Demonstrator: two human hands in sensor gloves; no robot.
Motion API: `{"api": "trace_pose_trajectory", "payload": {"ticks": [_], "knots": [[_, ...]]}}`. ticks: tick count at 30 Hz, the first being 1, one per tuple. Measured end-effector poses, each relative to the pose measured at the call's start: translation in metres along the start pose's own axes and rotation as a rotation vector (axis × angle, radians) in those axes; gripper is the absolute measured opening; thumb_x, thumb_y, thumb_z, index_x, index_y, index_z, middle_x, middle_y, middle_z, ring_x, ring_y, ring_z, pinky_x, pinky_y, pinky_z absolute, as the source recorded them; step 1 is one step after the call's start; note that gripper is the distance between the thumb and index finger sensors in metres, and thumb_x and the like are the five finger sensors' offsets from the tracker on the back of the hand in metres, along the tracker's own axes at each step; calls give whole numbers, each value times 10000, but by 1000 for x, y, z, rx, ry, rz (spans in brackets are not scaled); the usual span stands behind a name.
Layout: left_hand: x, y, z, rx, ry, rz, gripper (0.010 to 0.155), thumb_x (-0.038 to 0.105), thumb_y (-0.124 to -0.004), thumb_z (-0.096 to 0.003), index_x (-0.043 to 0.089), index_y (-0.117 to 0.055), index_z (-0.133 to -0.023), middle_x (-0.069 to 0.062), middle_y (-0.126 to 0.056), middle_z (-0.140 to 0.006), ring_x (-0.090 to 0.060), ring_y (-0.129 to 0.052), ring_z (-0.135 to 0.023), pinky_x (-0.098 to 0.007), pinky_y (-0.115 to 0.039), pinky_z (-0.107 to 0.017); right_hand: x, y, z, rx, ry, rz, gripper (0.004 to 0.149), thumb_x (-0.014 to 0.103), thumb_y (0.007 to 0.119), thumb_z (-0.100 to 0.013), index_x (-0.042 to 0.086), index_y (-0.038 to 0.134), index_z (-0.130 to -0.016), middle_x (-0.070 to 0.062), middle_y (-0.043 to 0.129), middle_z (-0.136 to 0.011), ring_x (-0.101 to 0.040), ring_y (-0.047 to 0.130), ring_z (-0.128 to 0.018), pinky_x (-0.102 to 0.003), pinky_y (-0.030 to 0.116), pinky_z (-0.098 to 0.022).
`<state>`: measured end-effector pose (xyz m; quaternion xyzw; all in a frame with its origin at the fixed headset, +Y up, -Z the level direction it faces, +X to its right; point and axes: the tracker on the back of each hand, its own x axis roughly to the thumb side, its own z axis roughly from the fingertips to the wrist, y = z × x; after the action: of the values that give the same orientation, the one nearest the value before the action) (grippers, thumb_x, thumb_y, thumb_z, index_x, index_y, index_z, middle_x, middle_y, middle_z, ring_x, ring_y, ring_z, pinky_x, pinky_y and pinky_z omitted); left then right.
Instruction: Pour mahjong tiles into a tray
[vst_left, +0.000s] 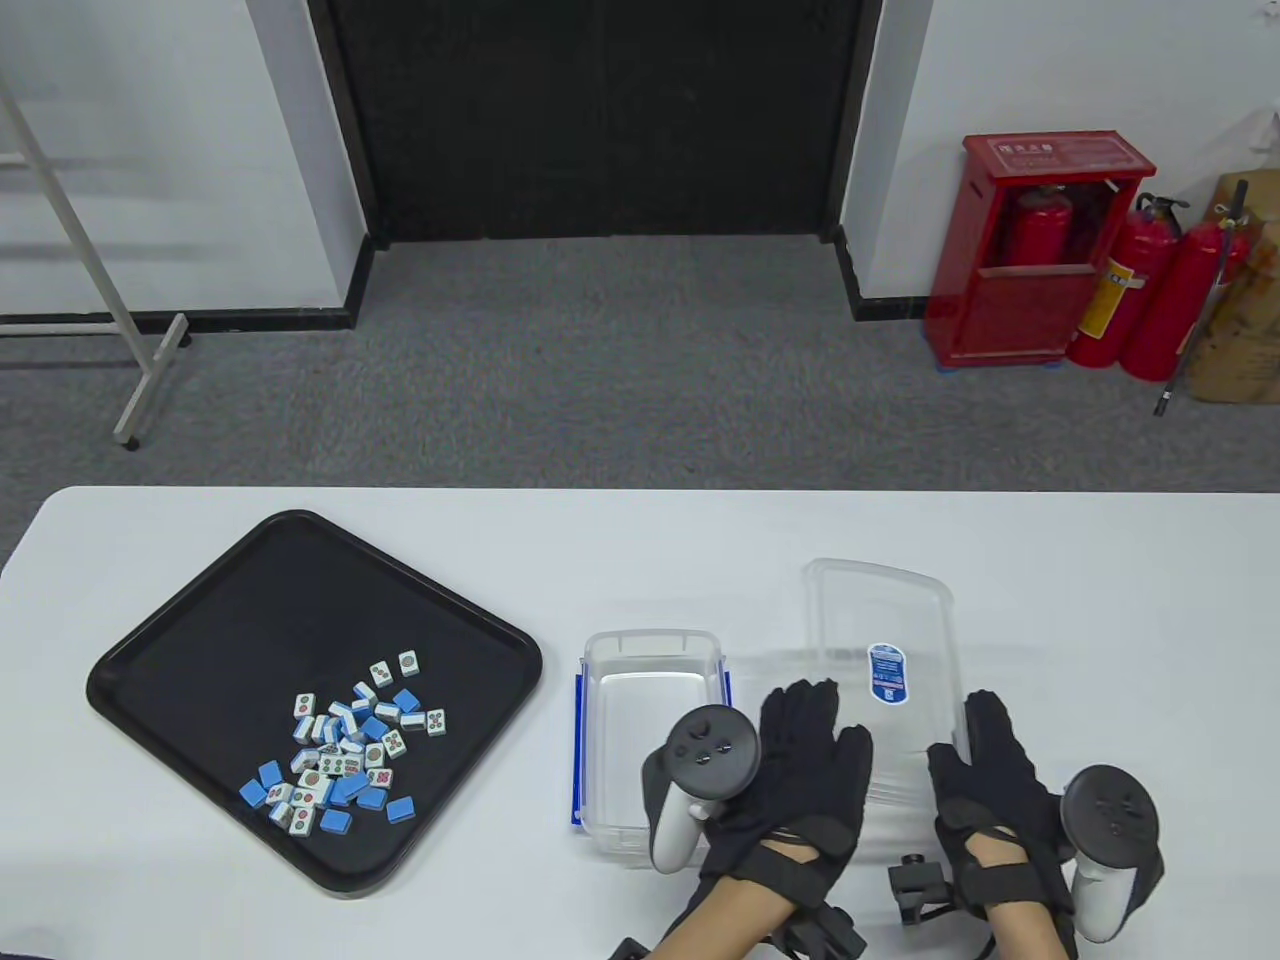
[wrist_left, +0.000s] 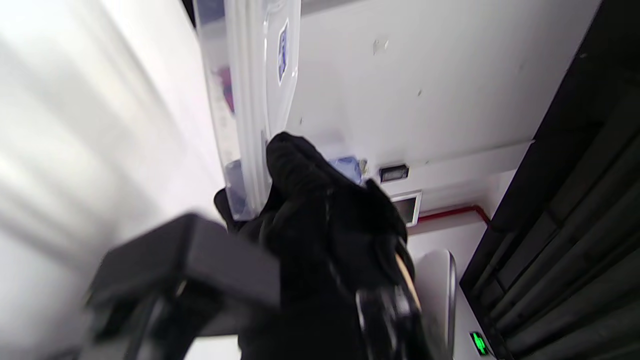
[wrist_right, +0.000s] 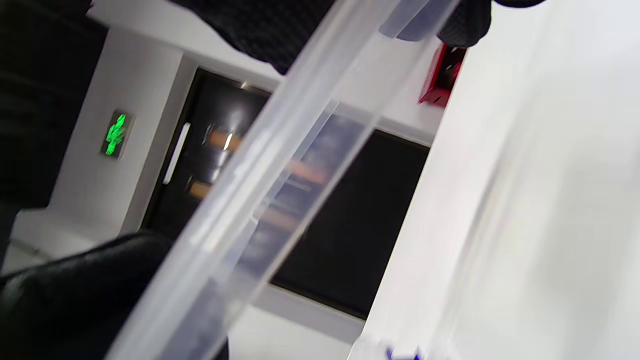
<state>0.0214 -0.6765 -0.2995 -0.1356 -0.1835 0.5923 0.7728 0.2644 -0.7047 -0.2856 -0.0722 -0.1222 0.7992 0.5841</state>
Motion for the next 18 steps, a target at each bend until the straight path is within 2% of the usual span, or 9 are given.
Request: {"api": "trace_pose_trajectory", "payload": {"ticks": [6, 10, 13, 18], "knots": [[-16, 68, 40, 64, 24, -1, 752, 567, -537, -576, 137, -238, -1116, -175, -158, -1140, -398, 8, -1025, -547, -124, -661, 33, 69, 7, 120, -73, 27, 735, 203, 771, -391, -11, 380, -975, -346, 483, -970, -561, 591, -812, -700, 484, -605], [-41, 99, 60, 109, 66, 52, 753, 562, -546, -573, 132, -249, -1115, -179, -167, -1141, -400, 4, -1027, -548, -124, -662, 39, 109, 12, 191, -86, 64, 743, 218, 769, -395, -13, 365, -975, -354, 466, -970, -566, 582, -812, -703, 481, -602], [-63, 113, 69, 120, 103, 86, 754, 562, -544, -573, 130, -248, -1115, -183, -174, -1142, -401, 1, -1028, -548, -124, -662, 33, 133, 15, 228, -83, 100, 745, 224, 771, -395, -17, 368, -974, -359, 466, -969, -574, 579, -807, -708, 476, -598], [-91, 118, 72, 108, 131, 101, 752, 560, -544, -573, 132, -245, -1114, -182, -171, -1142, -397, 9, -1027, -545, -114, -661, 18, 153, 16, 283, -72, 183, 746, 236, 765, -403, -24, 359, -973, -371, 455, -969, -589, 562, -806, -720, 458, -594]]}}
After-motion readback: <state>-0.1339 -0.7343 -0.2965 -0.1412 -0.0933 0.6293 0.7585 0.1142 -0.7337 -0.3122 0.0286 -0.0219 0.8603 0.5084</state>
